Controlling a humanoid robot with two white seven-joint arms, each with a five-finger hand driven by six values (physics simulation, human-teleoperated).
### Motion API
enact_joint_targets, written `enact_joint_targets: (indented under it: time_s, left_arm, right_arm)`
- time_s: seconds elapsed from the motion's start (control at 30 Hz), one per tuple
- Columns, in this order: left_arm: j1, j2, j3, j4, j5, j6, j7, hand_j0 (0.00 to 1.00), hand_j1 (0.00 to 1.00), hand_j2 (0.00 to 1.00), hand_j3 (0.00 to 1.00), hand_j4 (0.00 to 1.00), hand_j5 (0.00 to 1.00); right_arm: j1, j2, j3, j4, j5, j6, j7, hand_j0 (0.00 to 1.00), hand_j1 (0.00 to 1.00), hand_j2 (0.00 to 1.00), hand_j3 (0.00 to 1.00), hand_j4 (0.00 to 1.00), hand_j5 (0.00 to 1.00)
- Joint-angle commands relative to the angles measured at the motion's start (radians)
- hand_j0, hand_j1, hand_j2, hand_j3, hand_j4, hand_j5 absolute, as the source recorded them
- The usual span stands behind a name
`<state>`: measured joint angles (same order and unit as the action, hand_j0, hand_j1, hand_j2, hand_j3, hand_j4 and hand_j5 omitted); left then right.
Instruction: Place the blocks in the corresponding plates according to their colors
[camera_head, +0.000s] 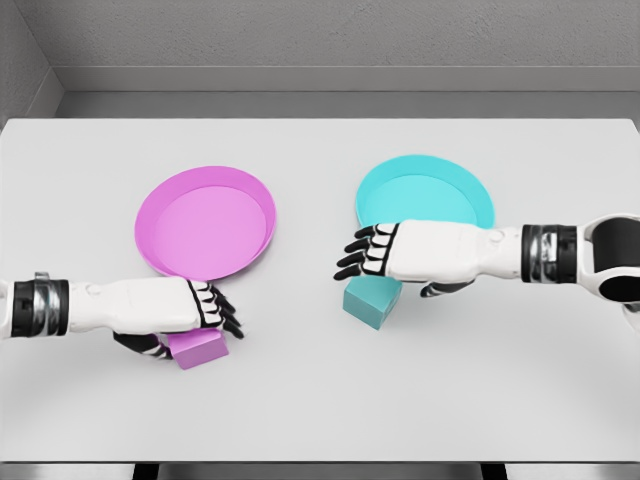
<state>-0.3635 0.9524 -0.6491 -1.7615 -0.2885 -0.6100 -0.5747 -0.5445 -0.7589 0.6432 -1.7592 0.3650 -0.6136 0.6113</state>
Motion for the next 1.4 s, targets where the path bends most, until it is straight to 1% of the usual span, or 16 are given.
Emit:
enact_joint_targets:
  time_s: [0.0,0.07,0.23,0.27,0.33,0.5,0.63,0.67,0.7,0.73,1.0,1.1,1.17,1.27,1.33,1.37]
  left_arm:
    - [0.002,0.002,-0.001,-0.001,-0.001,-0.001,-0.01,0.64,0.64,0.64,0.64,0.64,0.64]
    - [0.0,0.0,-0.001,-0.001,-0.001,-0.001,-0.016,0.54,0.54,0.54,0.54,0.54,0.54]
    - [0.0,0.0,-0.001,-0.001,-0.001,-0.001,-0.025,0.42,0.42,0.42,0.42,0.42,0.42]
    - [0.0,0.0,-0.001,-0.001,-0.001,-0.001,-0.025,0.38,0.38,0.38,0.38,0.38,0.38]
    - [-0.002,0.0,-0.001,-0.001,-0.001,-0.001,-0.025,0.35,0.35,0.35,0.35,0.35,0.35]
    - [-0.009,-0.001,0.0,-0.001,0.0,-0.001,-0.025,0.33,0.33,0.33,0.33,0.33,0.33]
    - [-0.051,-0.006,0.002,-0.001,0.003,-0.001,-0.022,0.33,0.33,0.33,0.33,0.33,0.33]
    - [-0.057,-0.006,0.002,-0.001,0.005,-0.001,-0.02,0.33,0.33,0.33,0.33,0.33,0.33]
    - [-0.06,-0.006,0.002,-0.001,0.006,-0.001,-0.019,0.33,0.33,0.33,0.33,0.33,0.33]
    - [-0.069,-0.007,0.002,-0.001,0.008,-0.001,-0.019,0.33,0.33,0.33,0.33,0.33,0.33]
    - [-0.094,0.005,0.006,-0.001,0.068,-0.001,-0.016,0.34,0.34,0.34,0.34,0.34,0.34]
    - [-0.136,0.006,0.013,0.01,0.074,-0.001,-0.016,0.34,0.34,0.34,0.34,0.34,0.34]
    - [-0.167,0.005,0.013,0.043,0.083,-0.001,-0.016,0.34,0.34,0.34,0.34,0.34,0.34]
    - [-0.227,-0.007,0.011,0.131,0.108,-0.001,-0.016,0.34,0.34,0.34,0.34,0.34,0.34]
    - [-0.273,-0.064,0.011,0.24,0.104,-0.001,-0.024,0.34,0.34,0.34,0.34,0.34,0.34]
    - [-0.287,-0.086,0.011,0.296,0.101,-0.001,-0.025,0.34,0.34,0.34,0.34,0.34,0.34]
  right_arm:
    - [0.0,0.007,0.006,0.0,0.006,0.003,0.0,1.0,1.0,1.0,1.0,1.0,1.0]
    - [0.0,0.018,0.004,0.0,0.025,0.003,0.0,1.0,1.0,1.0,1.0,1.0,1.0]
    - [0.0,0.032,0.007,0.001,0.054,0.003,0.0,1.0,1.0,1.0,1.0,1.0,1.0]
    - [0.0,0.038,0.01,0.003,0.055,0.003,0.0,1.0,1.0,1.0,1.0,1.0,1.0]
    - [0.0,0.041,0.033,0.004,0.087,0.003,0.0,1.0,1.0,1.0,1.0,1.0,1.0]
    - [0.0,0.052,0.058,0.004,0.107,0.003,0.0,1.0,1.0,1.0,1.0,1.0,1.0]
    - [0.0,0.052,0.058,0.011,0.109,0.003,0.0,1.0,1.0,1.0,1.0,1.0,1.0]
    - [0.0,0.052,0.058,0.012,0.111,0.003,0.0,0.96,0.96,0.96,0.96,0.96,0.96]
    - [0.0,0.052,0.056,0.012,0.111,0.003,0.0,0.85,0.85,0.85,0.85,0.85,0.85]
    - [0.0,0.052,0.056,0.015,0.111,0.003,0.0,0.81,0.81,0.81,0.81,0.81,0.81]
    - [0.002,0.059,0.059,0.037,0.111,0.003,0.0,0.76,0.76,0.76,0.76,0.76,0.76]
    - [0.002,0.072,0.079,0.066,0.115,0.003,0.0,0.76,0.76,0.76,0.76,0.76,0.76]
    - [0.0,0.076,0.079,0.092,0.137,0.003,0.0,0.79,0.79,0.79,0.79,0.79,0.79]
    - [0.0,0.087,0.081,0.11,0.166,0.003,0.0,0.8,0.8,0.8,0.8,0.8,0.8]
    - [0.0,0.085,0.082,0.116,0.167,0.003,0.0,0.8,0.8,0.8,0.8,0.8,0.8]
    - [0.0,0.085,0.082,0.116,0.166,0.003,0.0,0.78,0.78,0.78,0.78,0.78,0.78]
